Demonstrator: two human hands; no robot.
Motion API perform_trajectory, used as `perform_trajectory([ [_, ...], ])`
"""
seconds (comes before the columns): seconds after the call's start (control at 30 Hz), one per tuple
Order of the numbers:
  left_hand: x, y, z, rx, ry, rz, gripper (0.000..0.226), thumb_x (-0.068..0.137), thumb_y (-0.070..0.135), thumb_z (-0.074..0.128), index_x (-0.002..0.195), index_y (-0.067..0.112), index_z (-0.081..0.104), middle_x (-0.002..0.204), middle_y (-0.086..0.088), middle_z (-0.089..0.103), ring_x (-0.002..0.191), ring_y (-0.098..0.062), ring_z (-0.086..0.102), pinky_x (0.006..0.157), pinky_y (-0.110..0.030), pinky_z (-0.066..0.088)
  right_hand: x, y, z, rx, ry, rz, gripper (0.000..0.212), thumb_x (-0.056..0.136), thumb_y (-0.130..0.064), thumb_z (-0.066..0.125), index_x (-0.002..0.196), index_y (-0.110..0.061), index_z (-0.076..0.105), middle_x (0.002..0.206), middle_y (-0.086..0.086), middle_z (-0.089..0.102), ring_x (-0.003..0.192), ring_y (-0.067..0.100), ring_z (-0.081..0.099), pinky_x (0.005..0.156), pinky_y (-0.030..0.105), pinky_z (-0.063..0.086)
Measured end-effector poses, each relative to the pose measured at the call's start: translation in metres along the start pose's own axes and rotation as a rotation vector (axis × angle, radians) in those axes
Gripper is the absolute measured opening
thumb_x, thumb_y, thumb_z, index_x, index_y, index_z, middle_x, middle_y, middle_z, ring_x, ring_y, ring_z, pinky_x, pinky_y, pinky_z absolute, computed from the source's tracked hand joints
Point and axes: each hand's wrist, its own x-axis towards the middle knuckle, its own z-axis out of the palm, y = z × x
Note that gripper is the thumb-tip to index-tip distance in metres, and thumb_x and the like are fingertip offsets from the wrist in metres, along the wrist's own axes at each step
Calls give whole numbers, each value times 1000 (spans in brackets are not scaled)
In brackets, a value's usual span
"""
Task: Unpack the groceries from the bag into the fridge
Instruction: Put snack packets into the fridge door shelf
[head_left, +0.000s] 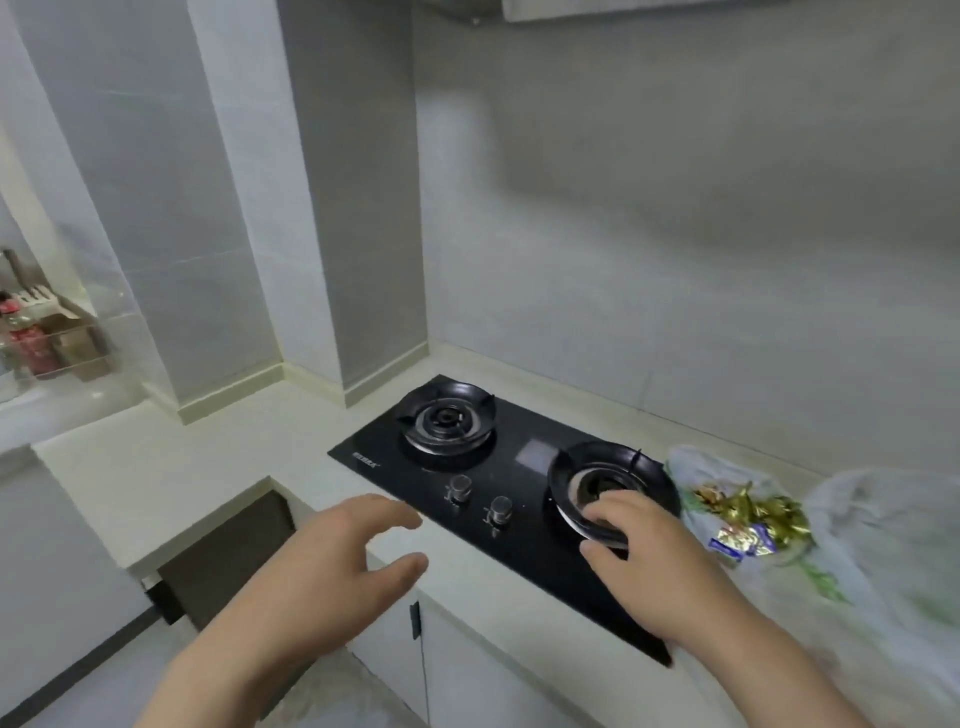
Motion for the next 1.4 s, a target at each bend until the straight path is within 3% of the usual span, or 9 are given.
perform_trajectory([
  [0.1, 39, -7, 16, -37, -34, 83, 34, 90, 52, 57, 121, 51, 45, 124, 38, 39, 116, 13, 38, 93, -11, 30, 5, 12, -3, -12, 26, 118, 41, 96, -37, 55, 137, -33, 49, 130, -27, 39, 115, -6, 39, 95, 13, 30],
  [0.2, 77, -6, 39, -43, -51, 168, 50, 89, 49, 59, 135, 43, 41, 126, 37, 33, 117, 12, 33, 93, -10, 27, 4, 33, -11, -16, 76, 249, 47, 97, -39, 54, 142, -35, 42, 142, -23, 37, 127, 0, 42, 104, 17, 32],
  [0.37, 123, 20, 79, -109, -152, 267, 54, 88, 42, 64, 138, 35, 44, 119, 37, 35, 114, 10, 36, 90, -7, 30, -13, 75, -29, -75, 145, 391, 46, 97, -37, 53, 142, -33, 44, 144, -18, 40, 134, 3, 38, 107, 19, 30],
  [0.57, 171, 69, 126, -100, -299, 375, 66, 89, 48, 61, 146, 37, 31, 146, 22, 36, 134, 0, 34, 109, -20, 32, -28, 120, -53, -81, 213, 514, 51, 95, -37, 54, 144, -33, 39, 144, -17, 41, 134, 4, 38, 105, 18, 30],
  [0.73, 208, 120, 161, -103, -388, 431, 64, 89, 44, 62, 146, 33, 34, 141, 21, 39, 133, -1, 37, 102, -13, 31, -22, 167, -69, -30, 221, 562, 53, 96, -39, 53, 146, -33, 36, 145, -17, 39, 134, 4, 38, 106, 20, 32],
  [0.93, 253, 170, 213, -115, -476, 427, 72, 80, 53, 62, 145, 37, 37, 146, 24, 39, 134, 0, 38, 109, -19, 33, 6, 231, -86, 39, 212, 573, 53, 96, -36, 54, 145, -32, 36, 144, -13, 41, 135, 6, 38, 105, 19, 31],
  [1.07, 281, 202, 254, -93, -491, 391, 62, 88, 38, 64, 144, 32, 38, 135, 23, 41, 132, -2, 40, 89, -3, 28, 29, 278, -94, 60, 173, 577, 52, 97, -36, 53, 146, -30, 36, 146, -10, 42, 135, 8, 39, 105, 21, 32],
  [1.2, 311, 216, 299, -126, -546, 340, 69, 81, 46, 65, 144, 34, 39, 142, 23, 42, 132, -1, 42, 106, -18, 34, 56, 318, -94, 43, 94, 552, 53, 97, -38, 51, 147, -29, 36, 146, -10, 42, 135, 8, 40, 106, 20, 32],
  [1.4, 347, 228, 367, -244, -608, 200, 65, 87, 35, 67, 145, 26, 41, 141, 10, 47, 129, -5, 43, 106, -22, 36, 104, 374, -78, 99, -10, 521, 54, 97, -38, 51, 148, -28, 40, 149, -10, 43, 134, 7, 42, 107, 20, 33],
])
